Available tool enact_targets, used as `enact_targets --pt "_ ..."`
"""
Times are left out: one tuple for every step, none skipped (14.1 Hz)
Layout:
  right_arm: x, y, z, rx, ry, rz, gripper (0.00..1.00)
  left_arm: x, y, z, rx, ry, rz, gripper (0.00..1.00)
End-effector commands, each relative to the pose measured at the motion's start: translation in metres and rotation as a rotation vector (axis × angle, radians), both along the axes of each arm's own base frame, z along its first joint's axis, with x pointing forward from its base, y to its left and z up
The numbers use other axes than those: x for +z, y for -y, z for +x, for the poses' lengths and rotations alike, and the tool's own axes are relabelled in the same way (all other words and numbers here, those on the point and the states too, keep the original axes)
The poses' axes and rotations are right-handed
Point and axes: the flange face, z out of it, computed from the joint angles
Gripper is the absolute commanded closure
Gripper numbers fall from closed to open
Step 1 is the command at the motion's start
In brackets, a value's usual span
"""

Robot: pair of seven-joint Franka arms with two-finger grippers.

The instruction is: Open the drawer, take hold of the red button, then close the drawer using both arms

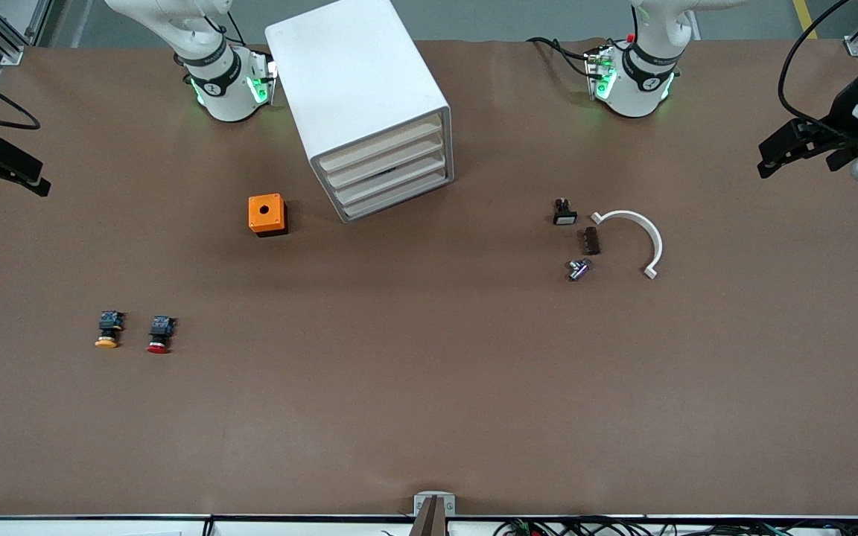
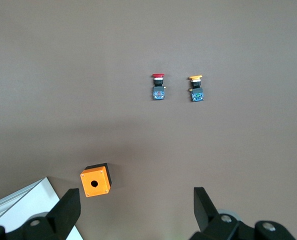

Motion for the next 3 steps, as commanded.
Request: enact_targets --pt "0.0049 0.0038 0.0035 0.006 0.004 0.012 0.0 -0.0049 0.0021 0.0033 -0.023 -0.014 0.027 0.0" --pt "0.0049 0.0038 0.0035 0.006 0.004 0.012 0.0 -0.0054 0.0029 0.0056 -0.025 -0.014 0.027 0.0" --pt "0.0049 0.0029 0.0035 0.007 0.004 0.012 0.0 -0.0042 0.0028 0.006 -0.023 -0.012 0.026 0.0"
